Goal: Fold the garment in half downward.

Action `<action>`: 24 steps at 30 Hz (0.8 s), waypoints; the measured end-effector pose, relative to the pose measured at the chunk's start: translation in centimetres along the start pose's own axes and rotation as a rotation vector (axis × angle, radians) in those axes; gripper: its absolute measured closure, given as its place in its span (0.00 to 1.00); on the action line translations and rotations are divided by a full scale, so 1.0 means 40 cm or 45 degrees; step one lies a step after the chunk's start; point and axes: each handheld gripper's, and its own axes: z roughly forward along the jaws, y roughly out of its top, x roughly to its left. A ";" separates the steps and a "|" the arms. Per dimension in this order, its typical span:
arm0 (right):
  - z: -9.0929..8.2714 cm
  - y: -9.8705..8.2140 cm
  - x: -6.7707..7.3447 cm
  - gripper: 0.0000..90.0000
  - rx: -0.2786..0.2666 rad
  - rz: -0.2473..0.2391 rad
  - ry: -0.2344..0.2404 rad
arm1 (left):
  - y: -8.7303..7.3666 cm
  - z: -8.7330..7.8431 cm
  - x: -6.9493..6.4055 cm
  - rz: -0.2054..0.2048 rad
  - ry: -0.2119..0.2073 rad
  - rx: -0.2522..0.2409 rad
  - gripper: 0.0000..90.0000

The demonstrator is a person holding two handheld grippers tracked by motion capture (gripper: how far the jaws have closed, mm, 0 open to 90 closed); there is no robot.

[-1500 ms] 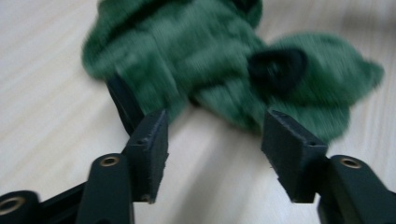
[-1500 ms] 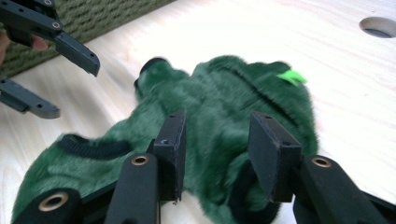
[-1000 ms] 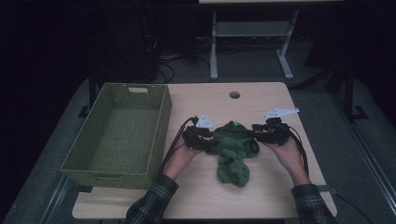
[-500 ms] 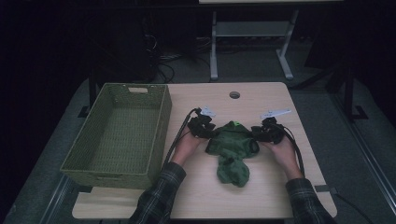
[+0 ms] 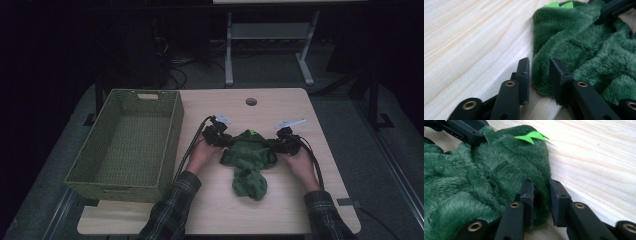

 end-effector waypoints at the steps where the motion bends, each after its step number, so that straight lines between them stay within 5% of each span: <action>1: -0.001 0.000 0.000 0.86 0.000 0.002 -0.001 | 0.001 0.002 -0.001 -0.002 -0.003 0.003 0.80; 8: -0.002 0.000 0.001 0.96 0.007 0.002 -0.001 | 0.003 0.006 -0.006 0.012 -0.027 0.025 0.97; 15: -0.011 0.012 0.002 0.97 0.002 0.016 -0.025 | 0.023 -0.026 -0.009 -0.012 -0.014 -0.070 0.98; 24: -0.032 0.088 -0.025 0.97 -0.039 0.065 -0.022 | 0.071 -0.059 0.003 -0.015 0.045 -0.158 0.97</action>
